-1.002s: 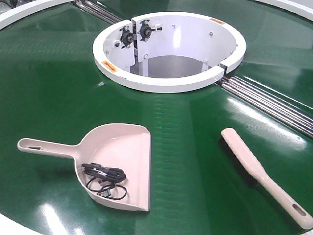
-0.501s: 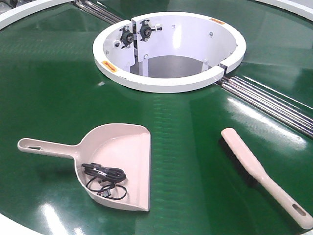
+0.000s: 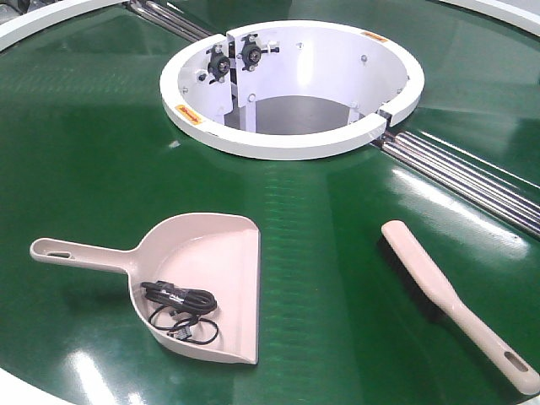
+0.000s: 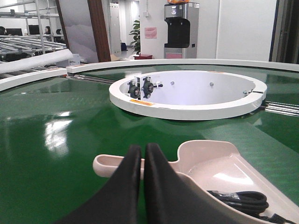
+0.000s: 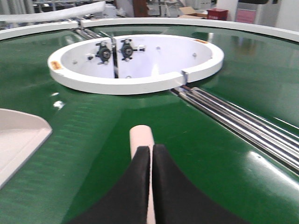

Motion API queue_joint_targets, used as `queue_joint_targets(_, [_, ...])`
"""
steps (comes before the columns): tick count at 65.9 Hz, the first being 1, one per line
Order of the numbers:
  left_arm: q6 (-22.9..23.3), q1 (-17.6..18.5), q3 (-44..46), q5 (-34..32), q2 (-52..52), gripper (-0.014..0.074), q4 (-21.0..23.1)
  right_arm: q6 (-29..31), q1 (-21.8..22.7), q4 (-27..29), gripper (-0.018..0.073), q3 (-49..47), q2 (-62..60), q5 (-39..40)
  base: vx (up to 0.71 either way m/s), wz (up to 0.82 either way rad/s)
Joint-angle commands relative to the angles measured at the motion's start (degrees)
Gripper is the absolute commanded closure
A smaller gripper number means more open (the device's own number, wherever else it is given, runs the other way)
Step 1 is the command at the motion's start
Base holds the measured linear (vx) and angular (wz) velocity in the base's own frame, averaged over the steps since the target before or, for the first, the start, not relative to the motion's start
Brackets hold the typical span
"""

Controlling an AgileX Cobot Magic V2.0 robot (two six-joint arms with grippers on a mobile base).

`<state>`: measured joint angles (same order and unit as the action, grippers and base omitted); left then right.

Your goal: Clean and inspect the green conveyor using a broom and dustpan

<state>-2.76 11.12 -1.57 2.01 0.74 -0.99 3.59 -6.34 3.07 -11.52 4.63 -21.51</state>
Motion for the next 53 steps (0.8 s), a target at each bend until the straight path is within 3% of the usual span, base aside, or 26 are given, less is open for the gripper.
queue_joint_targets(1, [0.4, -0.1, -1.7, -4.3, 0.8, 0.0603, 0.1, -1.7, 3.6, -1.9, 0.0569, -1.2, 1.1, 4.6, 0.0, 0.0])
queue_joint_targets(8, [0.4, -0.1, -1.7, -4.3, 0.8, 0.0603, 0.1, -6.4, 6.7, -5.7, 0.0569, 1.2, -0.6, 6.3, 0.0, 0.0])
queue_joint_targets(25, [0.4, -0.1, -1.7, -4.3, 0.8, 0.0603, 0.1, -12.8, 6.5, -9.0, 0.0569, 8.8, -6.2, 10.3, 0.0, 0.0])
queue_joint_targets(31, [0.4, -0.1, -1.7, -4.3, 0.8, 0.0603, 0.1, -12.8, 6.2, -10.1, 0.0569, 10.0, -6.2, 11.3, 0.0, 0.0])
queue_joint_targets(43, [0.4, -0.1, -1.7, -4.3, 0.8, 0.0603, 0.1, -12.3, 0.6, -10.2, 0.0569, 14.3, -6.3, 14.9, 0.0, 0.0])
queue_joint_targets(53, [0.4, -0.1, -1.7, -4.3, 0.8, 0.0603, 0.1, -12.0, 3.8, -10.2, 0.0569, 14.3, -6.3, 17.6, 0.0, 0.0])
